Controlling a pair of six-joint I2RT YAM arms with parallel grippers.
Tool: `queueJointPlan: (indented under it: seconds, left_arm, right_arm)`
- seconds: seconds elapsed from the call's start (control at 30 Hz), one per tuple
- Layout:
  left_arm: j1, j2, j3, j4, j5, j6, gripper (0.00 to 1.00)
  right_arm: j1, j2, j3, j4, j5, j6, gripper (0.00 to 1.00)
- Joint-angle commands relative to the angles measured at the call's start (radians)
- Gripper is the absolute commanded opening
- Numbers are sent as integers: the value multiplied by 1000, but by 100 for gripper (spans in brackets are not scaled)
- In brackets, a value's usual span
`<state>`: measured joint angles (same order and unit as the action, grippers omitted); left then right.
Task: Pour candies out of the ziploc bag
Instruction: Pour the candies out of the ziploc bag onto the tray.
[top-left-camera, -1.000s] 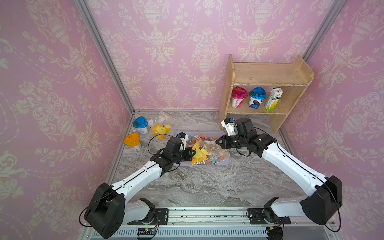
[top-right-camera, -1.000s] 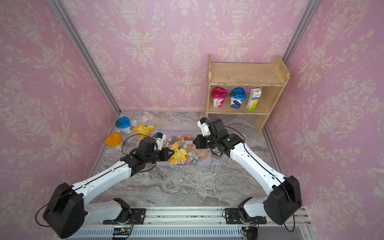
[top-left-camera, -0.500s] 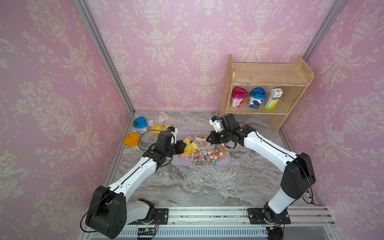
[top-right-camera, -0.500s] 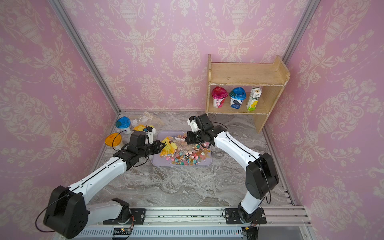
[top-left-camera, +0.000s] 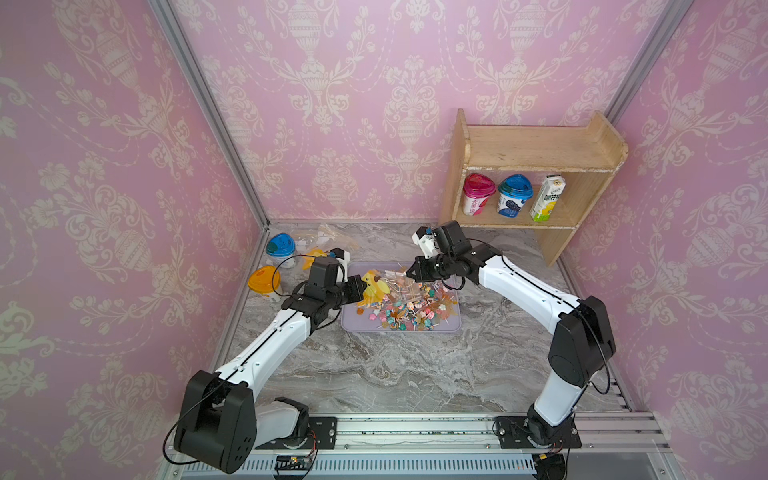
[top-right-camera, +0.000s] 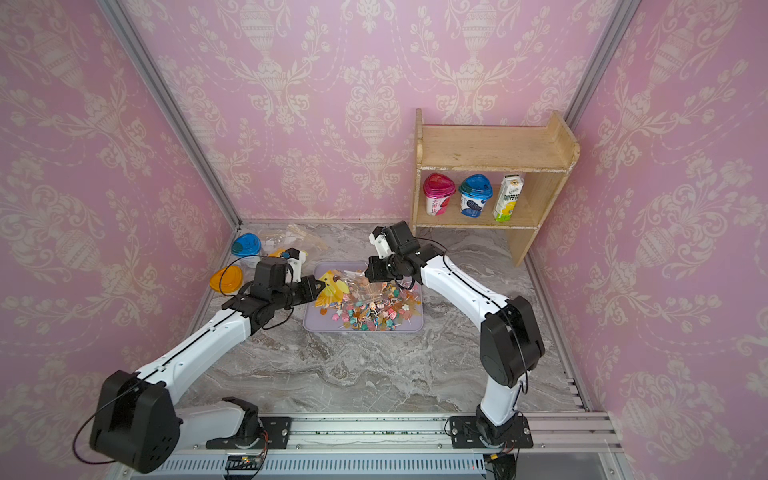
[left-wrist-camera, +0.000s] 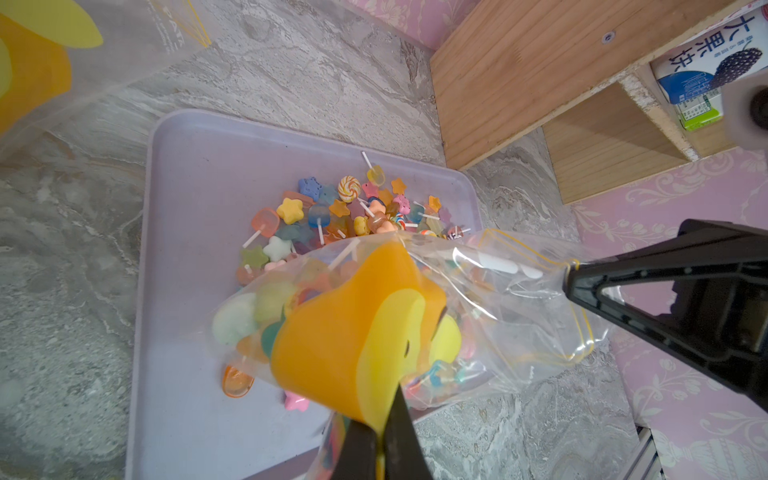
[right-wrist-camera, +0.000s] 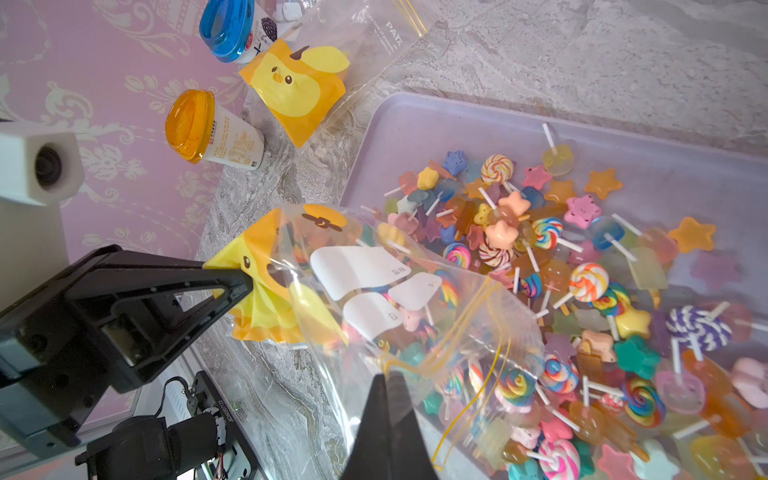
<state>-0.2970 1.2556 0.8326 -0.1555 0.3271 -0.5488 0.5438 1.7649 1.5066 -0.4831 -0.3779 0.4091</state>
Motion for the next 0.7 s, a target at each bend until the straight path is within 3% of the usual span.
queueJointPlan:
  seconds: [0.0, 0.67]
  left_arm:
    - [18, -20, 65, 9, -16, 42, 0]
    - [27, -29, 166, -73, -43, 90, 0]
  right_arm:
    - [4, 12, 38, -24, 16, -30, 0]
    - [2, 69, 109, -89, 53, -65, 0]
